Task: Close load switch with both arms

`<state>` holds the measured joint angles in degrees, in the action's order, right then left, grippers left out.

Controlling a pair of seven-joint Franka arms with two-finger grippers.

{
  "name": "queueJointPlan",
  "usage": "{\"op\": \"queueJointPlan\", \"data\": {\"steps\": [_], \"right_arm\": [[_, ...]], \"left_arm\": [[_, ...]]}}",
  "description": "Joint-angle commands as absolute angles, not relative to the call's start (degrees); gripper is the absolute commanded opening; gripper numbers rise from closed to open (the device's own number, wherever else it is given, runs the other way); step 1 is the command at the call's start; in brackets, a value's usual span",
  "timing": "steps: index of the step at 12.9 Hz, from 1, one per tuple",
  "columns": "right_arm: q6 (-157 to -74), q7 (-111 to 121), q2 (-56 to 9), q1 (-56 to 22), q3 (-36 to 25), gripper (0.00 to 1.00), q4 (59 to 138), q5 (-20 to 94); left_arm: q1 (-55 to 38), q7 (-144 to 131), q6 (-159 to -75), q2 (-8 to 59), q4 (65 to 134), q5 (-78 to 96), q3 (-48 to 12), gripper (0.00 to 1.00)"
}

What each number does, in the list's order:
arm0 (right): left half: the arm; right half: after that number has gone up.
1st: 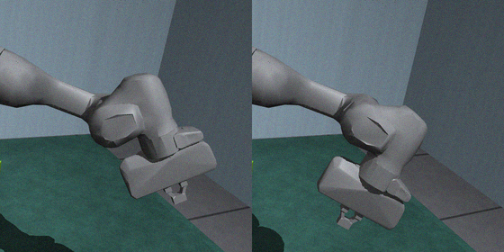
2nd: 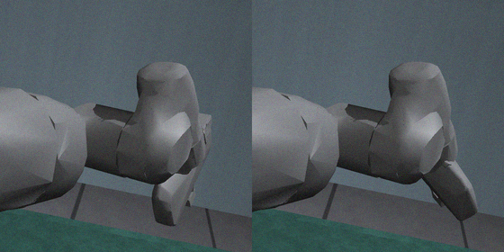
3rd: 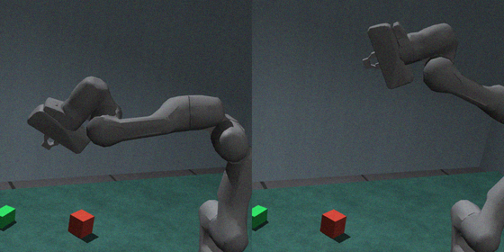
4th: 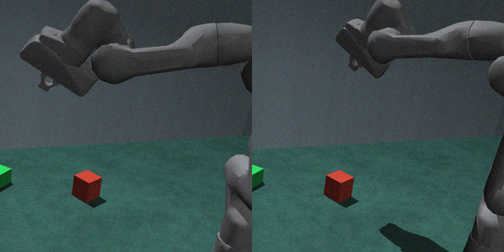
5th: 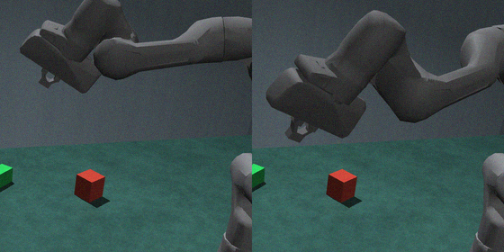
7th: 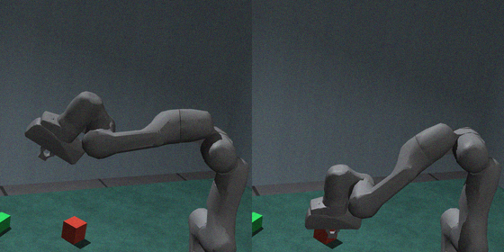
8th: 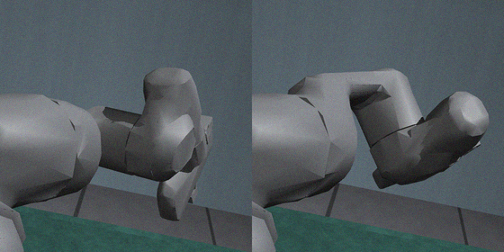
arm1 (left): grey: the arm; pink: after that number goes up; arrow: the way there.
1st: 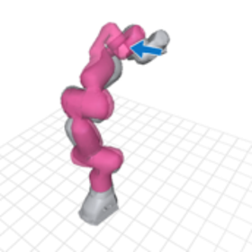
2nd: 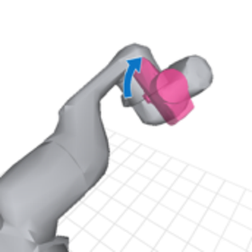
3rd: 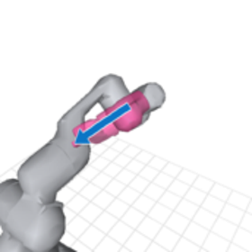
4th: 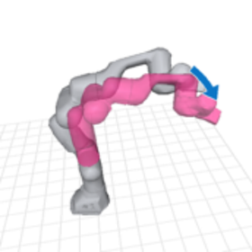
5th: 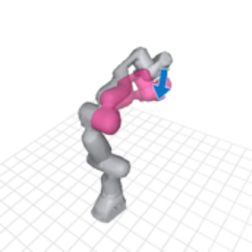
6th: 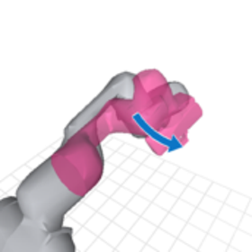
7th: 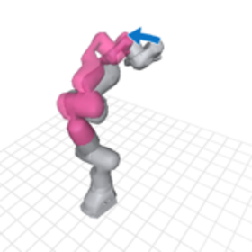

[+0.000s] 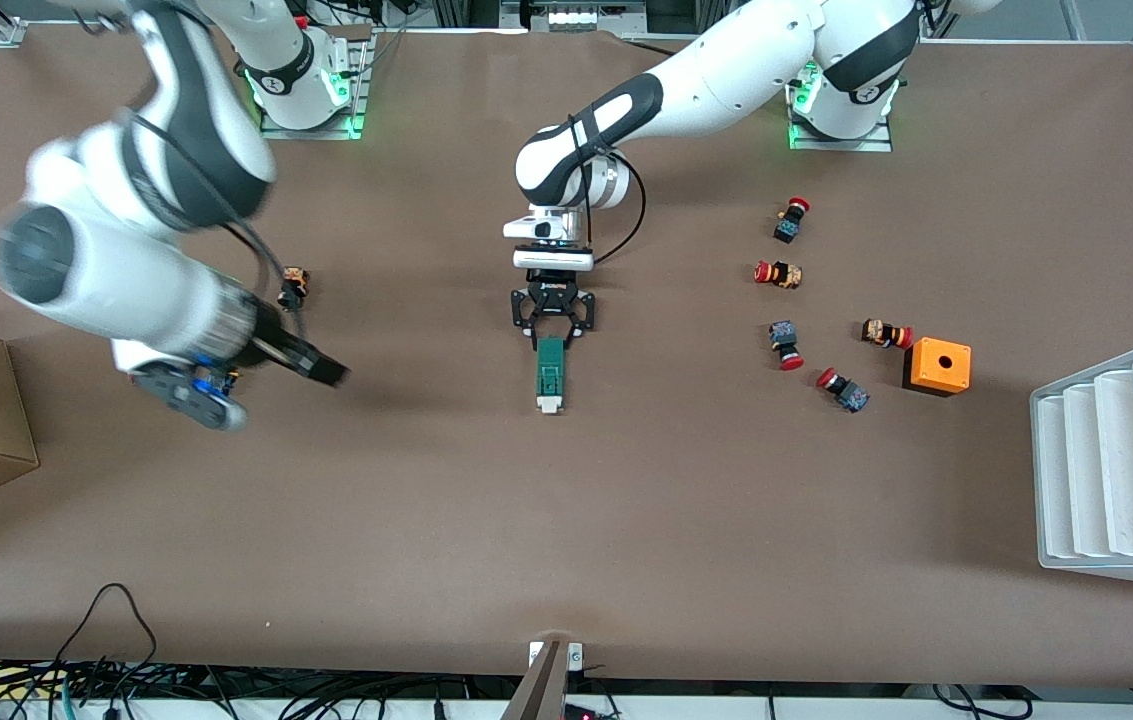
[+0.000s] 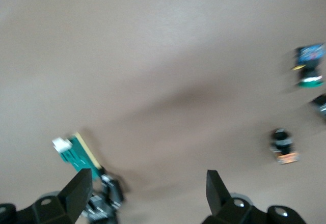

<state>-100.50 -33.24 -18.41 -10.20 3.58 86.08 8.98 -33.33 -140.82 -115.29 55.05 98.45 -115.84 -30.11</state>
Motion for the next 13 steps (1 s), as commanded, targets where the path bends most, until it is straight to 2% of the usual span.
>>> {"op": "queueJointPlan", "data": {"steps": [1, 4, 10, 13], "right_arm": [[-98.45, -17.98, -7.67, -5.21, 4.13, 0.99, 96.39, 8.09], [-97.65, -5.75, -2.82, -1.15, 4.04, 0.99, 100.19, 4.14], [-96.85, -0.09, -3.69, -0.61, 2.72, 0.99, 97.56, -0.43], [-96.6, 0.0, -5.79, -0.53, 2.72, 0.99, 94.4, -0.97]], "left_arm": [[-32.7, -143.35, -119.36, 58.27, 94.57, -118.83, -28.92, 1.0], [-31.3, -142.74, -121.89, 55.65, 96.05, -118.22, -29.35, 1.0], [-27.35, -142.38, -129.97, 45.81, 103.26, -112.95, -30.4, 1.0], [-23.57, -134.44, -136.57, 38.08, 106.26, -98.42, -32.24, 1.0]]}}
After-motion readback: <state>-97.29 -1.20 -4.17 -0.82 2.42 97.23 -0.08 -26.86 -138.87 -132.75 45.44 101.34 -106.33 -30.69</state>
